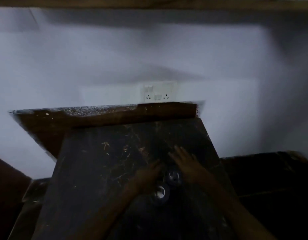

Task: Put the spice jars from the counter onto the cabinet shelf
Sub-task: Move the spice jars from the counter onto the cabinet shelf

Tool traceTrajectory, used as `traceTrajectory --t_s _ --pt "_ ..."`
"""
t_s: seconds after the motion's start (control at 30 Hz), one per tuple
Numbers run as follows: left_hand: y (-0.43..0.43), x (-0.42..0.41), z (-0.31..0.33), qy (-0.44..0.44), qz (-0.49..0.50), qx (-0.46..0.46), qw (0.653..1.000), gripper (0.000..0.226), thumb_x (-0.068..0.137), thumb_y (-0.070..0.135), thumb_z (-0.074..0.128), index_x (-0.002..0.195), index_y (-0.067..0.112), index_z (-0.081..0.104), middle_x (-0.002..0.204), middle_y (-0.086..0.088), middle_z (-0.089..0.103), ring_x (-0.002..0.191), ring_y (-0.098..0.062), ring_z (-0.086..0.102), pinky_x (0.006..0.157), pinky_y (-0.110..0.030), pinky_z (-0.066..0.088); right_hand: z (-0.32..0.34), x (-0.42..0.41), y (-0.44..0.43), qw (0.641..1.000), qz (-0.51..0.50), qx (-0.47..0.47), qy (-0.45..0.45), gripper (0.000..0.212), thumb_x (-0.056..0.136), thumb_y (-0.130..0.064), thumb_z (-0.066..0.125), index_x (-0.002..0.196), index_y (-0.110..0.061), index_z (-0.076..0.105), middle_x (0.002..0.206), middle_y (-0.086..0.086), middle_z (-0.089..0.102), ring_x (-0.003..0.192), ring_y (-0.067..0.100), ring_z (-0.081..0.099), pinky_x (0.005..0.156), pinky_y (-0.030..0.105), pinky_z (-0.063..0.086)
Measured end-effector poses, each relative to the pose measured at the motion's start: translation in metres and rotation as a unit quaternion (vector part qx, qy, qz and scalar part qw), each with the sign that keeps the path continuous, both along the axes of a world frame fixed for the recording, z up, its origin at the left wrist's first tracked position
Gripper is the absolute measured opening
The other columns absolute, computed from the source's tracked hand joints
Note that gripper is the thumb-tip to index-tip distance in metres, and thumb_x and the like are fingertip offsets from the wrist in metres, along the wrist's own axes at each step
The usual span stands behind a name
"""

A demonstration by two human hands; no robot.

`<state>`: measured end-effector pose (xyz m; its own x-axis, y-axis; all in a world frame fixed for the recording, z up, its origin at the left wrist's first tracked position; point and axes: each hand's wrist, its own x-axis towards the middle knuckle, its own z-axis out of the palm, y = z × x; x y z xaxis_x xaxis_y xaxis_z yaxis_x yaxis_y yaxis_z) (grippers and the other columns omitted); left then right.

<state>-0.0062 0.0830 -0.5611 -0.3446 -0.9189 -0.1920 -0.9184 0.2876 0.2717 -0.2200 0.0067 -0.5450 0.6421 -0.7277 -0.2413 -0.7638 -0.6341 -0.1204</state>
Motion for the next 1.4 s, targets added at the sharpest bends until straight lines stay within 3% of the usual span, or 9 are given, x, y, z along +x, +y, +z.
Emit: traceTrajectory --t_s 0.13,0.27,0.4,0.5,0.6,0.67,0.87,1.13,1.4 --pt "0.036 -0.021 -0.084 0.052 0.066 0.065 0.994 0.107 0.081 0.064 0.060 0.156 0.015 0.003 0.164 -0.002 -0.001 0.151 -0.019 0.004 0.121 -0.032 0.006 -0.077 0.006 0.014 0.994 0.003 0.066 0.093 0.122 0.069 -0.034 0.083 0.152 -0.043 -0.006 0.163 0.000 -0.019 0.149 0.039 -0.011 0.113 0.069 0.014" --pt "0.031 -0.031 -0.088 0.098 0.115 0.072 0.986 0.112 0.075 0.066 0.063 0.156 0.016 0.004 0.164 -0.003 0.003 0.151 -0.021 0.006 0.123 -0.039 0.012 -0.098 0.018 0.010 0.996 -0.036 0.063 0.049 0.084 0.086 -0.034 0.066 0.153 -0.039 0.014 0.164 0.007 0.002 0.148 0.042 0.010 0.118 0.053 0.024" --pt "0.015 -0.024 -0.062 0.147 0.111 0.061 0.981 0.107 0.076 0.060 0.066 0.155 0.022 0.004 0.164 -0.002 0.009 0.150 -0.022 0.013 0.121 -0.045 0.020 -0.065 0.010 0.001 0.999 -0.021 0.035 -0.010 0.094 0.077 -0.055 0.063 0.154 -0.032 0.015 0.157 0.009 0.024 0.138 0.037 0.029 0.112 0.051 0.031" --pt "0.003 -0.022 -0.023 0.278 0.096 -0.002 0.956 0.089 0.085 0.038 0.069 0.153 0.016 0.017 0.159 -0.007 0.025 0.144 -0.023 0.030 0.118 -0.035 0.027 -0.003 0.002 -0.011 0.994 -0.062 0.049 -0.073 0.112 0.063 -0.062 0.069 0.153 -0.026 0.011 0.154 0.004 0.030 0.135 0.029 0.033 0.110 0.044 0.030" --pt "-0.045 -0.012 0.036 0.245 0.178 -0.060 0.951 0.049 0.090 0.027 0.062 0.136 0.024 0.045 0.129 0.009 0.061 0.117 -0.003 0.058 0.099 -0.027 0.048 0.086 -0.012 -0.026 0.979 -0.064 0.068 -0.179 0.101 0.056 -0.061 0.076 0.140 -0.031 0.028 0.134 0.002 0.047 0.123 0.021 0.046 0.106 0.037 0.042" --pt "-0.050 -0.015 0.099 0.352 0.001 -0.087 0.932 0.055 0.075 0.033 0.079 0.122 0.039 0.052 0.108 0.027 0.063 0.100 0.014 0.058 0.087 -0.020 0.052 0.152 -0.022 -0.033 0.974 -0.053 0.043 -0.214 0.082 0.056 -0.052 0.080 0.123 -0.038 0.035 0.115 -0.004 0.052 0.107 0.016 0.054 0.087 0.032 0.051" --pt "-0.087 -0.048 0.306 0.509 -0.076 -0.113 0.850 0.044 0.076 0.007 0.081 0.110 0.016 0.055 0.123 0.007 0.060 0.112 -0.007 0.062 0.079 -0.021 0.055 0.338 -0.071 -0.035 0.920 -0.022 0.024 -0.389 0.055 0.076 -0.030 0.082 0.125 -0.029 0.056 0.120 -0.015 0.061 0.112 0.004 0.059 0.095 0.027 0.054" --pt "-0.118 -0.065 0.434 0.588 -0.156 -0.113 0.786 0.043 0.089 0.005 0.065 0.128 0.017 0.052 0.133 -0.002 0.060 0.118 -0.019 0.062 0.085 -0.030 0.056 0.451 -0.102 -0.047 0.856 0.011 0.019 -0.517 0.053 0.077 -0.018 0.080 0.124 -0.025 0.055 0.123 -0.004 0.061 0.109 0.019 0.065 0.083 0.032 0.058" --pt "-0.174 -0.101 0.498 0.422 -0.139 -0.289 0.848 0.069 0.070 0.036 0.082 0.130 0.036 0.049 0.131 0.020 0.054 0.120 -0.003 0.055 0.090 -0.026 0.055 0.491 -0.096 -0.105 0.816 -0.054 -0.232 -0.526 0.065 0.061 -0.058 0.083 0.113 -0.036 0.053 0.113 -0.014 0.061 0.097 0.007 0.062 0.077 0.024 0.058"
